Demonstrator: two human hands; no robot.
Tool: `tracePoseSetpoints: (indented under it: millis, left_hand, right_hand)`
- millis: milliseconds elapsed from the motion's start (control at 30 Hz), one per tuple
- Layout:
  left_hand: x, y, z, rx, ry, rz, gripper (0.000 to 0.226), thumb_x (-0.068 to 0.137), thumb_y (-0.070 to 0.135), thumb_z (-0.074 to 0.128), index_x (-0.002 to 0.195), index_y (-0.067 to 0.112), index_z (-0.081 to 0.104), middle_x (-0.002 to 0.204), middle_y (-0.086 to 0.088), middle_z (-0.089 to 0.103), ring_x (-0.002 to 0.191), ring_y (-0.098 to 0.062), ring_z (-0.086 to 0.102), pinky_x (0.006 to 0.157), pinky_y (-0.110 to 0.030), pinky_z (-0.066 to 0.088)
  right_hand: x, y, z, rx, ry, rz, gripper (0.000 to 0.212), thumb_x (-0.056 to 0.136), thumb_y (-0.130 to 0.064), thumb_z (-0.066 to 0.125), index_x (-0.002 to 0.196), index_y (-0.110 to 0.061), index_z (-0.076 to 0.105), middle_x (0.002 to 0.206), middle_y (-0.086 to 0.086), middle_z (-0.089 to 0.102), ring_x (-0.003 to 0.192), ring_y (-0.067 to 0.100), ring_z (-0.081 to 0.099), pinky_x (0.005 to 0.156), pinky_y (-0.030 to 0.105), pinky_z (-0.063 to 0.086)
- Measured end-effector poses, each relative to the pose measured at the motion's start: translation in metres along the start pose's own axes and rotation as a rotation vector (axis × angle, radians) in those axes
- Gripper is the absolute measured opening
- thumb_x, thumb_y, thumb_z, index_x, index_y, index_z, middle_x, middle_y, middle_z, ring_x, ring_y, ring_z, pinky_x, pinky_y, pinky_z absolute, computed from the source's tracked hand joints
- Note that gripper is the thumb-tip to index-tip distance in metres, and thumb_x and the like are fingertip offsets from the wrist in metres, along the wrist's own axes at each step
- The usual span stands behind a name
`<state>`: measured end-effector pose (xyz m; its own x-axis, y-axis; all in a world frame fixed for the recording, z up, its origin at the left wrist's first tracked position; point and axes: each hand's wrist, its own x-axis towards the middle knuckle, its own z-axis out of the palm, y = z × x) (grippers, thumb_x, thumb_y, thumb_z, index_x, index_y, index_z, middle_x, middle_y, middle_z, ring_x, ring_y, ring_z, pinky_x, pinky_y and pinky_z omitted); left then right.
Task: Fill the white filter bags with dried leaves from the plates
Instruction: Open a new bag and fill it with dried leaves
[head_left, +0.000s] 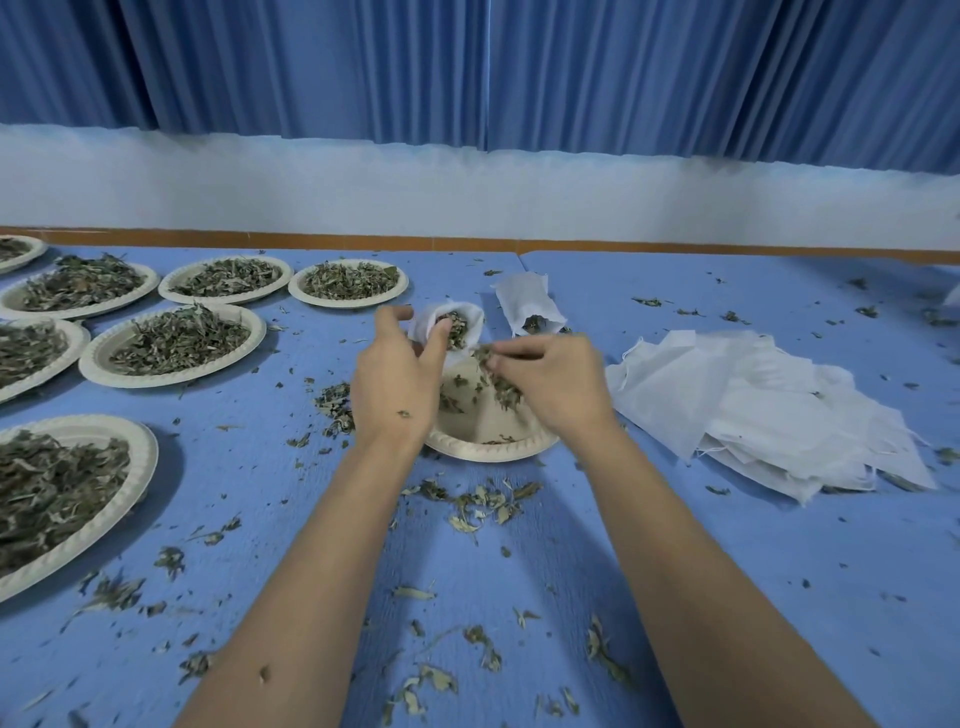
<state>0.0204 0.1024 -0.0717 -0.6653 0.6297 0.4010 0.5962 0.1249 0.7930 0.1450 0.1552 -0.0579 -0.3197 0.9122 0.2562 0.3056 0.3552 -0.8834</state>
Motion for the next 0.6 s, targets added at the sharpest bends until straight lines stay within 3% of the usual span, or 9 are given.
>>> tracePoseSetpoints:
  millis: [67,167,300,400,500,600]
  left_hand:
    - [-0.001,-0.001,0.002,-0.02,0.006,-0.008,0.039,0.093,0.045,0.048,0.116,0.013,0.044,0.053,0.006,0.047,0.046,-0.013,0.042,0.044,-0.029,0.027]
    - [-0.005,0.001,0.003,0.062,-0.022,0.074,0.027,0.095,0.043,0.045,0.102,0.016,0.048,0.056,0.001,0.05,0.047,-0.018,0.045,0.044,-0.029,0.03]
    - [-0.008,0.005,0.006,0.201,0.036,0.171,0.025,0.093,0.041,0.051,0.089,0.018,0.061,0.087,-0.001,0.05,0.076,-0.017,0.051,0.057,-0.027,0.036]
    - [-0.01,0.006,0.007,0.038,0.018,0.209,0.018,0.09,0.03,0.059,0.086,0.014,0.065,0.088,-0.002,0.054,0.085,-0.014,0.052,0.068,-0.024,0.039]
    - [-0.013,0.011,0.009,-0.183,-0.044,0.152,0.009,0.087,0.02,0.063,0.079,0.017,0.064,0.074,0.008,0.06,0.071,0.003,0.056,0.063,-0.006,0.039]
    - [-0.013,0.015,0.011,-0.391,-0.153,0.013,0.011,0.086,0.015,0.065,0.077,0.019,0.063,0.07,0.01,0.059,0.06,0.008,0.054,0.059,-0.006,0.044]
  right_hand:
    - [0.003,-0.007,-0.009,0.177,-0.043,0.072,0.012,0.075,-0.013,0.076,0.084,-0.02,0.076,0.075,-0.012,0.07,0.071,0.005,0.067,0.074,0.022,0.055]
    - [0.004,-0.013,-0.015,0.172,-0.097,0.089,0.014,0.073,-0.014,0.078,0.075,-0.027,0.074,0.073,-0.011,0.071,0.078,0.02,0.069,0.082,0.034,0.056]
    - [0.002,-0.01,-0.009,0.1,-0.125,0.1,0.011,0.073,-0.014,0.078,0.078,-0.024,0.074,0.072,-0.012,0.069,0.073,0.005,0.066,0.072,0.022,0.053]
    - [0.002,-0.006,-0.003,0.128,-0.084,0.133,0.01,0.074,-0.015,0.077,0.081,-0.021,0.074,0.076,-0.01,0.07,0.078,0.005,0.066,0.073,0.019,0.051]
    - [0.003,-0.003,-0.002,0.189,-0.016,0.159,0.01,0.076,-0.013,0.075,0.078,-0.023,0.074,0.078,-0.008,0.072,0.081,0.008,0.068,0.079,0.022,0.053]
    - [0.004,0.001,-0.003,0.264,0.03,0.213,0.012,0.077,-0.011,0.073,0.078,-0.023,0.073,0.076,-0.008,0.07,0.079,0.008,0.066,0.078,0.021,0.051]
